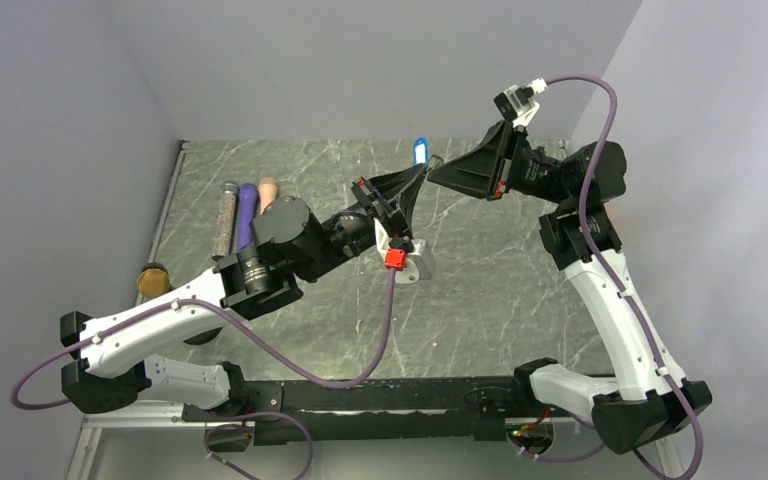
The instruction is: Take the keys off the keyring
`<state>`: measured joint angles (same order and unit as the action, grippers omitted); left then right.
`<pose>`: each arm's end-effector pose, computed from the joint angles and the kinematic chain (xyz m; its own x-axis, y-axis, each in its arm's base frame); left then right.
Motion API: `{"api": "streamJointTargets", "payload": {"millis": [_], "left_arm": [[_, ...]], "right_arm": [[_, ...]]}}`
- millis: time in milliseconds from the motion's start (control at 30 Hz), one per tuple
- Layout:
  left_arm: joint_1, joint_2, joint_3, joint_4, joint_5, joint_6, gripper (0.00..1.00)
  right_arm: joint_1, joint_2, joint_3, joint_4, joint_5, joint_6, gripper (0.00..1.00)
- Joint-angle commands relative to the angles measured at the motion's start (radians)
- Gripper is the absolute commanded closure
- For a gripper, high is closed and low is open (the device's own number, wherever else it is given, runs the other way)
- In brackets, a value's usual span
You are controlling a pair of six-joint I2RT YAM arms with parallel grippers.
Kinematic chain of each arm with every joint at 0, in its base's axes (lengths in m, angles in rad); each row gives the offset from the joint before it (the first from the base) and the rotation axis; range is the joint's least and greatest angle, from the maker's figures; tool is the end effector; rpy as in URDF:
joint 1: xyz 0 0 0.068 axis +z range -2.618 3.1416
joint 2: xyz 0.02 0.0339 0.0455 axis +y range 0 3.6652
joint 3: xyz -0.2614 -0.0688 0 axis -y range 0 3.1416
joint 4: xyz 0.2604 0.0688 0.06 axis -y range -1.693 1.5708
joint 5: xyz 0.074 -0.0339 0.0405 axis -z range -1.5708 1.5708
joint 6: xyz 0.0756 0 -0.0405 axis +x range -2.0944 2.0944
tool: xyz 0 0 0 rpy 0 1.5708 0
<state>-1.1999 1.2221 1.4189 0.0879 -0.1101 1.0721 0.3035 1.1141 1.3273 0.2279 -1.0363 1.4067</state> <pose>0.1228 -0.2929 0.5108 0.8287 0.2775 -0.4861 0.3354 0.4492 0.8281 0.2175 0.1363 0.5099 -0.8163 0.2710 -0.5102 -0.5481 -0.0845 0.8321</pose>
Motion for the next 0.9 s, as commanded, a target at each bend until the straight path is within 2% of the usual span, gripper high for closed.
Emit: {"api": "streamJointTargets", "payload": {"millis": [0,400,500,600,700,867], "left_arm": [[-0.036,0.005,0.030,0.063,0.113,0.074,1.00],[-0.047,0.017,0.075,0.002,0.047,0.202,1.00],[-0.047,0.009,0.072,0.006,0.045,0.212,0.83],[-0.047,0.005,0.077,0.004,0.040,0.219,0.72],[-0.047,0.004,0.078,-0.002,0.035,0.228,0.66],[-0.047,-0.002,0.074,-0.004,0.033,0.232,0.63]], "right_arm": [[0.024,0.018,-0.053,0.075,-0.046,0.117,1.00],[0.025,0.038,0.006,-0.010,-0.051,0.086,1.00],[0.025,0.037,0.010,-0.026,-0.051,0.078,1.00],[0.026,0.038,0.007,-0.021,-0.053,0.083,1.00],[0.024,0.041,0.007,-0.017,-0.057,0.086,1.00],[0.025,0.042,0.007,-0.013,-0.057,0.083,1.00]]}}
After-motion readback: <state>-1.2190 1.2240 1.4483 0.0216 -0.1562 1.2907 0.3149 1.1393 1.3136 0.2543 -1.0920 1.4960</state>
